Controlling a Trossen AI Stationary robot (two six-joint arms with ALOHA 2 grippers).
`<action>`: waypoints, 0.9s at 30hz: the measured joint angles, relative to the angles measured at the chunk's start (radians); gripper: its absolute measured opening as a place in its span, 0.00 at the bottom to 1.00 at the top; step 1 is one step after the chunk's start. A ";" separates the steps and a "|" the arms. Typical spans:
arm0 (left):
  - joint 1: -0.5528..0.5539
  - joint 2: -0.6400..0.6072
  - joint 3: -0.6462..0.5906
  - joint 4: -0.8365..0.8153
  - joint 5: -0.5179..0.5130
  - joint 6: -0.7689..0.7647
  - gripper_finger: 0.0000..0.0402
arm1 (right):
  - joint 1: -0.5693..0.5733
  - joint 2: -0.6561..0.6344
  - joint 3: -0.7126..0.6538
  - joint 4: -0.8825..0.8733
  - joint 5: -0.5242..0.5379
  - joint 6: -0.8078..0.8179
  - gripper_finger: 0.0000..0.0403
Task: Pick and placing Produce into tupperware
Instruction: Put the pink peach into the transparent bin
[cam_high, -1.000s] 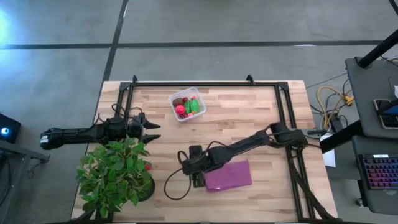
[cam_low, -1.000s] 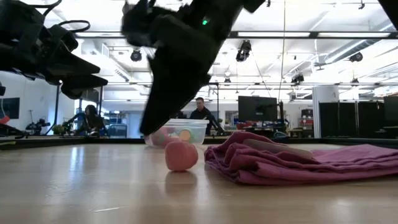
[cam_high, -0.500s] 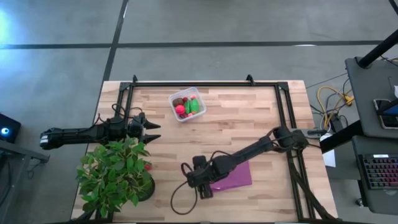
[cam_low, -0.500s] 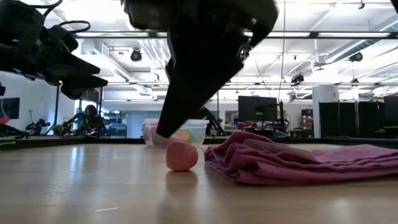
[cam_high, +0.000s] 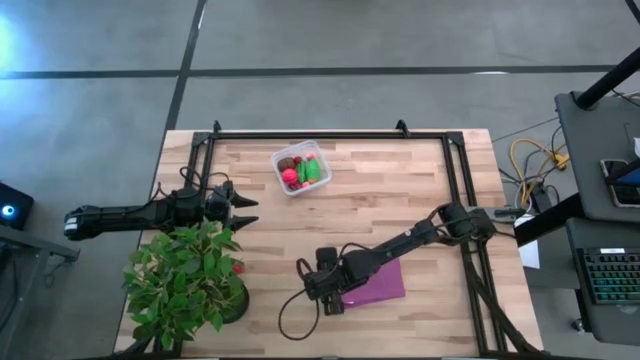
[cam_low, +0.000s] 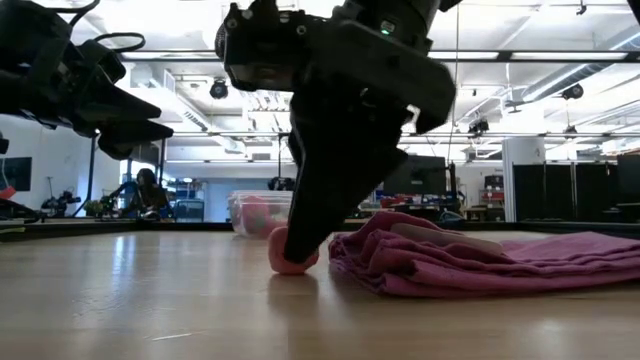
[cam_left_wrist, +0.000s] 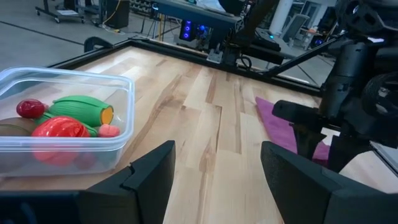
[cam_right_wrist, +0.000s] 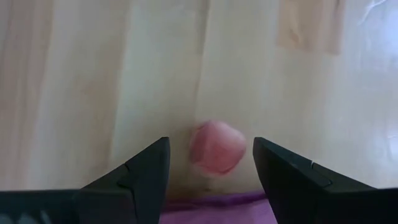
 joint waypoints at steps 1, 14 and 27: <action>0.000 0.000 0.000 0.000 0.000 0.000 0.56 | 0.003 0.000 -0.004 0.002 -0.006 0.000 0.56; 0.000 0.000 0.000 0.000 0.000 0.000 0.56 | 0.006 0.000 -0.023 0.023 0.034 0.027 0.54; 0.000 0.001 0.000 0.000 0.000 0.000 0.56 | 0.006 0.000 -0.023 0.034 0.034 0.026 0.39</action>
